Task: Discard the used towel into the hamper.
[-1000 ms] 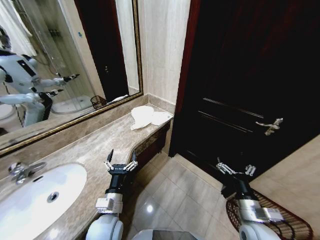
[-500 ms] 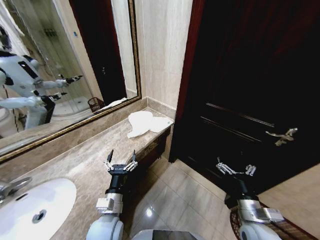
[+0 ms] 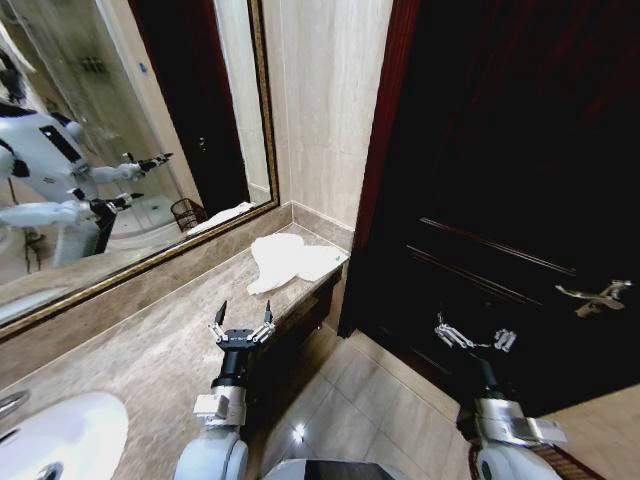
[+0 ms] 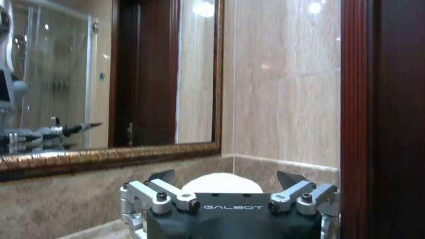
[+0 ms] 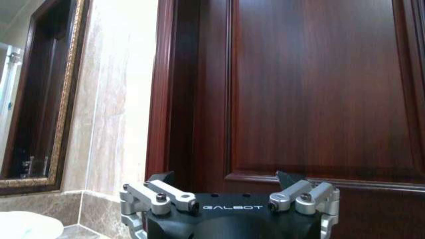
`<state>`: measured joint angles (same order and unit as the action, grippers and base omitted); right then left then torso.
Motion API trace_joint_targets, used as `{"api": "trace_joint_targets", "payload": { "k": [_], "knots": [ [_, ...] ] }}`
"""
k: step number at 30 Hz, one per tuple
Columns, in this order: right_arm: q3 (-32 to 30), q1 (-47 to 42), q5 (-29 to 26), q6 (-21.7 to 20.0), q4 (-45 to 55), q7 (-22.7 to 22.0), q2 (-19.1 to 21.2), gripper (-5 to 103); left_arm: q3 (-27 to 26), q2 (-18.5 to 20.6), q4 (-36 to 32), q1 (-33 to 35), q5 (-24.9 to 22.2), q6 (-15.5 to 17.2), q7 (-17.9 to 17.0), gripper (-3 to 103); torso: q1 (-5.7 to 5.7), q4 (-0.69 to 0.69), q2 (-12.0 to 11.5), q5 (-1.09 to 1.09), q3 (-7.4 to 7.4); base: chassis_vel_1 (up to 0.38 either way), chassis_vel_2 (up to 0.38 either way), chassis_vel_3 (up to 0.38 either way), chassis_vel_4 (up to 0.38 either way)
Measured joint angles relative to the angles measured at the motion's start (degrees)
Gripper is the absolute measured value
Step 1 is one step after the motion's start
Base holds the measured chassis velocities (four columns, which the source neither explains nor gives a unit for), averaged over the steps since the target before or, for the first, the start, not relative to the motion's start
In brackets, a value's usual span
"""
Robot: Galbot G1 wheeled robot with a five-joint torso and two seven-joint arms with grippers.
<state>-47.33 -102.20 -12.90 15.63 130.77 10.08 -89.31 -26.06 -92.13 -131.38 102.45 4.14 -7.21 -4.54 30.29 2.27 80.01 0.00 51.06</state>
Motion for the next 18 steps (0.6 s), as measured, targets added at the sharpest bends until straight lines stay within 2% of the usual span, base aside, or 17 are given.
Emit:
{"api": "trace_joint_targets", "payload": {
  "k": [2,8,13,18],
  "knots": [
    [-0.11,-0.16,0.15,0.08,-0.02,0.09,0.11,100,0.02,0.0,0.42,-0.48,-0.49,0.53,-0.2,100,-0.02,0.0,0.0,0.0,-0.01,0.0,0.0,0.0,0.0],
    [-0.8,-0.65,0.89,0.11,-0.8,0.12,1.12,100,-0.44,0.0,4.21,-5.76,-4.81,5.55,-2.42,100,-0.06,0.0,0.01,-0.01,-0.01,0.01,0.0,-0.007,0.005],
    [-0.79,-0.89,1.91,0.09,-1.77,0.17,2.19,100,-1.66,0.0,8.04,-10.9,-7.83,6.83,-5.19,100,-0.03,0.02,0.01,0.0,-0.01,0.0,0.0,0.0,0.0],
    [-1.27,-1.24,2.57,0.06,-2.05,0.15,2.32,100,-1.95,0.0,10.89,-15.22,-9.47,8.27,-5.27,100,-0.02,0.02,0.01,0.0,0.0,0.0,0.0,0.0,0.0]
  ]
}}
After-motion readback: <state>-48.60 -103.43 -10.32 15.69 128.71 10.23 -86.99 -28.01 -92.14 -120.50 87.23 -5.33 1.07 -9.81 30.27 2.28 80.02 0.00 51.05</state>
